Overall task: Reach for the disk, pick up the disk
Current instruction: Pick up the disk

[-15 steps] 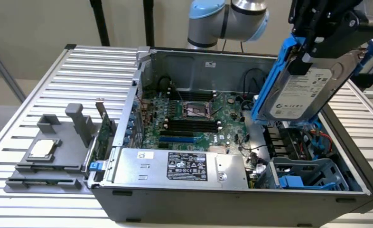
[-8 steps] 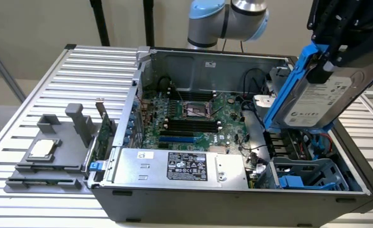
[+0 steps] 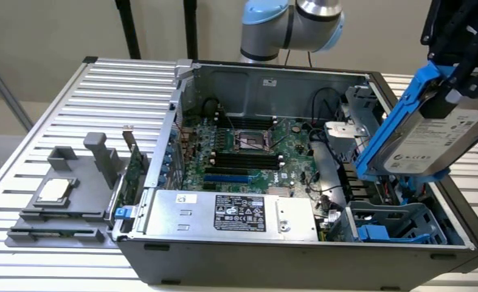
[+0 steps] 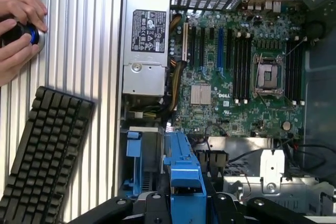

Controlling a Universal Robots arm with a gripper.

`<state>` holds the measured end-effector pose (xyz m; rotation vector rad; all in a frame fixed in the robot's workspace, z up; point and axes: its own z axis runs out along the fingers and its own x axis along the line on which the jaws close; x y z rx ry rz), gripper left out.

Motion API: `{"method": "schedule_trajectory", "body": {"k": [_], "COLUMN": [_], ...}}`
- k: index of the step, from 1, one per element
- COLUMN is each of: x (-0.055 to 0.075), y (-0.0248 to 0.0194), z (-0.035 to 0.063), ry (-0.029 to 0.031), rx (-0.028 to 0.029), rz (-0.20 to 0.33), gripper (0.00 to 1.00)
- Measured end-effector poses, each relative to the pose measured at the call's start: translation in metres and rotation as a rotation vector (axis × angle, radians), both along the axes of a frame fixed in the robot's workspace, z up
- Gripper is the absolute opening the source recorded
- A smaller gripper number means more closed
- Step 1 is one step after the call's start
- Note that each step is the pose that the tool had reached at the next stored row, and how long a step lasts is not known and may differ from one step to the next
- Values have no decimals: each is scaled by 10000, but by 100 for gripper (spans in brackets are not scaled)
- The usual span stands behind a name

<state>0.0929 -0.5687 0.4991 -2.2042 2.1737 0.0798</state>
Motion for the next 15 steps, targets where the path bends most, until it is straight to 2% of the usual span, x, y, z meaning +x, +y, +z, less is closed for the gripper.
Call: {"method": "schedule_trajectory", "body": {"k": [6,9,11,13,15], "x": [51,73,77,79,80], "y": [-165,-223,-236,-240,-240], "z": [-3,-34,-64,-87,-86], "ry": [5,5,3,-1,-1], "rx": [3,20,26,55,55], "rz": [1,0,-5,-5,-4], "gripper": [33,33,33,33,33]}}
